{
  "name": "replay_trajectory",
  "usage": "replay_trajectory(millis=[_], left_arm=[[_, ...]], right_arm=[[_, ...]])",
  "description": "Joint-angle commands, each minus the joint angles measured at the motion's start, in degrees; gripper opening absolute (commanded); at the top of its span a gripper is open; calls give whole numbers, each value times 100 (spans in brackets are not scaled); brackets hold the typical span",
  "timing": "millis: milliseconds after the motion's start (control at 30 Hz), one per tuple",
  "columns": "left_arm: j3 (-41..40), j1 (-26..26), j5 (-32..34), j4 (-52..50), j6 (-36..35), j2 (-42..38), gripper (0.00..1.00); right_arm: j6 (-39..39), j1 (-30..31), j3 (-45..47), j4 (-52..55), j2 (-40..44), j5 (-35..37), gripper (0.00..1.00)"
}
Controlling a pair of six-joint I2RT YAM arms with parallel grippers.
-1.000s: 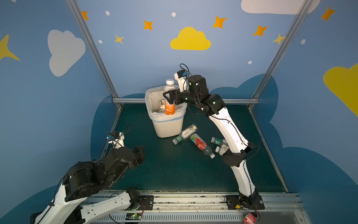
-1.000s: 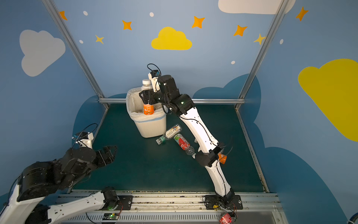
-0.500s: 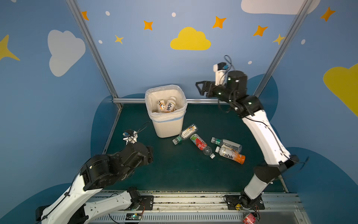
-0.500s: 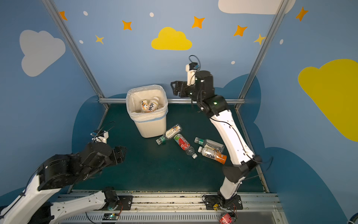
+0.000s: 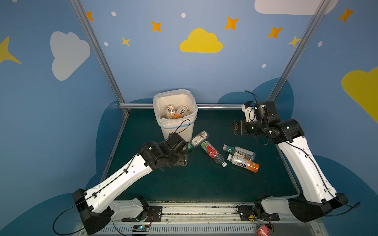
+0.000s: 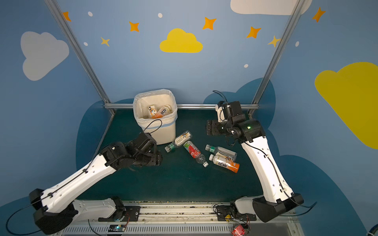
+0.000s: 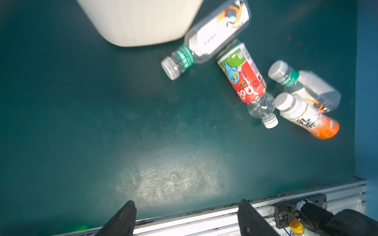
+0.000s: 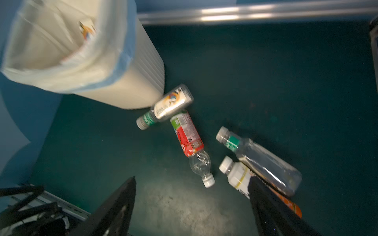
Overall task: Throw the plastic bottles in the bin
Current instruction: Pick up the plastic bottle from the center of the table.
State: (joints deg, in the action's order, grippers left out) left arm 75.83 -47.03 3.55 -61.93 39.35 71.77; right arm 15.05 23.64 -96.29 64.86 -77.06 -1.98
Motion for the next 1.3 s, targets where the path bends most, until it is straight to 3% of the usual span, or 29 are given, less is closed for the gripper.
replay_trajectory(millis=[0, 167, 333, 500, 700, 900, 1267], left_arm=[[12, 157, -432, 446, -412, 376, 78], [407, 393, -507, 740, -1228, 1255, 75], [1139, 488, -34, 532, -2150, 2386, 71], [1768, 616, -15, 505, -2964, 3290, 73], [2384, 1108, -545, 573, -3408, 3977, 84], [2936, 1195, -584, 432, -3932, 4543, 85], [3627, 1380, -567, 319, -4215, 5194, 85]], right_arm=[[-66, -89, 555, 577, 378, -72, 87], [81, -141, 1358, 98, 676, -611, 86], [-2, -164, 1848, -69, 843, -808, 83], [83, -168, 2070, -105, 1065, -899, 83], [409, -176, 2058, -98, 1368, -809, 83], [551, -184, 1952, -81, 1389, -638, 83], [595, -189, 1770, -182, 1250, -472, 84]])
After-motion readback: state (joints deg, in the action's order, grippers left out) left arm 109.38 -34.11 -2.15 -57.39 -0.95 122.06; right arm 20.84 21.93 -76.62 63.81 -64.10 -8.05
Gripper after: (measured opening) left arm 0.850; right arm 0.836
